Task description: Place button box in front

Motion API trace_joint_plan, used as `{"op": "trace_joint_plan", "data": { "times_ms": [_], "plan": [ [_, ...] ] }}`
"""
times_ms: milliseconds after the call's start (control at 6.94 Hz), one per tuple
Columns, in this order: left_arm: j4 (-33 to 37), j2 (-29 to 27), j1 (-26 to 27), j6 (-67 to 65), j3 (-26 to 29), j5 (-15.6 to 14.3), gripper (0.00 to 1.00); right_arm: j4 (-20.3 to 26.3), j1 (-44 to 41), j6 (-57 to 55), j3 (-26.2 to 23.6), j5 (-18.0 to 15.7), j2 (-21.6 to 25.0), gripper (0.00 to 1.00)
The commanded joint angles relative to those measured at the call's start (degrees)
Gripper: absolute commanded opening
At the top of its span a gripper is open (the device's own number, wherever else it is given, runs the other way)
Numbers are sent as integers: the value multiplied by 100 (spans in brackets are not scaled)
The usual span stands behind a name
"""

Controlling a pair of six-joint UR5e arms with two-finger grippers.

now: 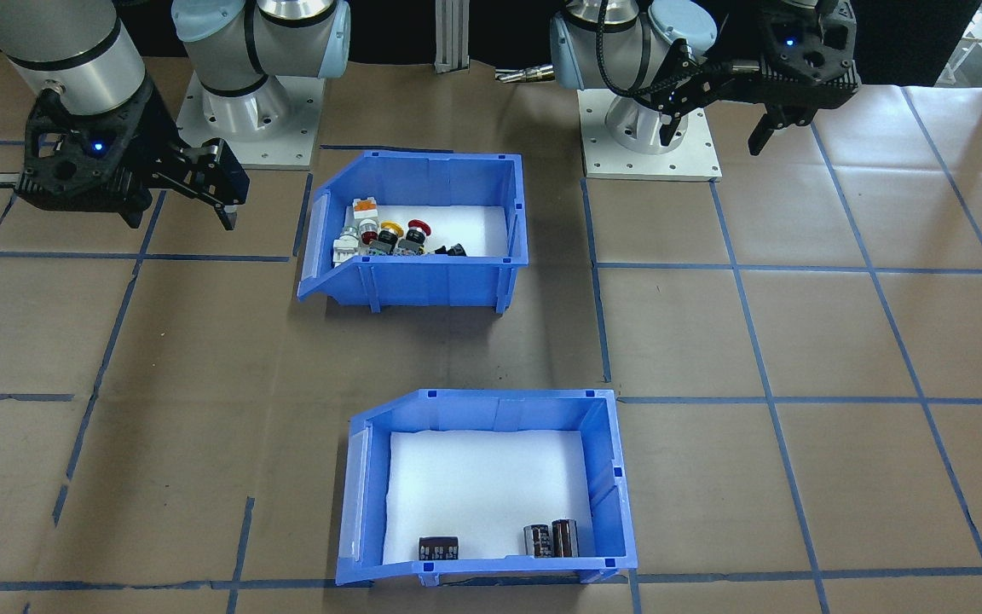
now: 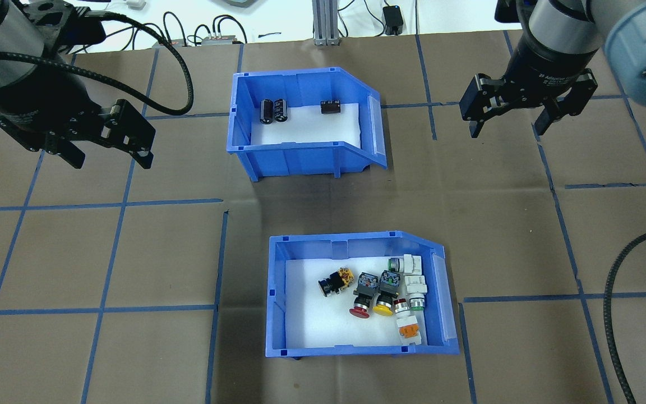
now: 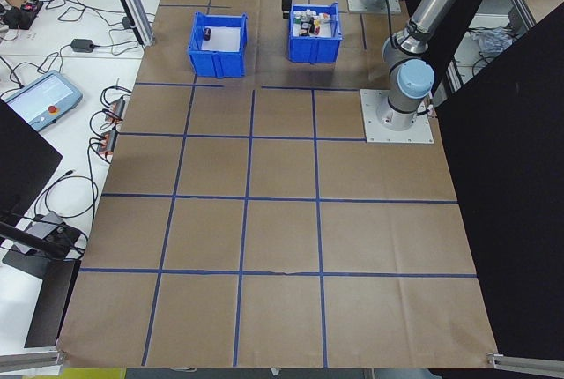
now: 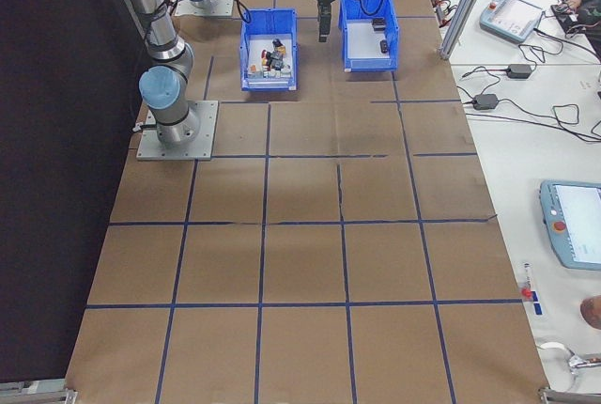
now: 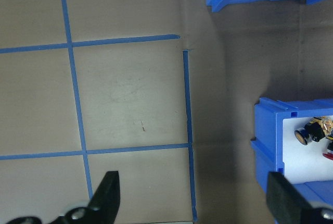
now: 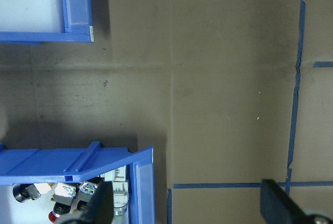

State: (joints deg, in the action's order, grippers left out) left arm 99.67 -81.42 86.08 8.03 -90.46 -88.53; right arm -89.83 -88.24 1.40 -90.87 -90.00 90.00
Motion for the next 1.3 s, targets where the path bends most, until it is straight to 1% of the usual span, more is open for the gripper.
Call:
{"op": "trace_joint_plan", "data": {
  "times_ms": [0,432,865,1009,1153],
  "plan": [
    [192,-31,5,-20,-7,20,100,0,9,0,-1,0,0,100],
    [202,-40,5,-73,2,29,100,9,9,0,-1,0,0,100],
    [193,-40,5,-91,-7,29,100,27,9,44,34,-87,-9,100],
    [150,-40,5,-404,-24,29,100,18,26,123,61,-27,-9,100],
    [141,-40,5,-1234,-59,20,100,-17,26,384,87,-9,-139,100]
  ]
}}
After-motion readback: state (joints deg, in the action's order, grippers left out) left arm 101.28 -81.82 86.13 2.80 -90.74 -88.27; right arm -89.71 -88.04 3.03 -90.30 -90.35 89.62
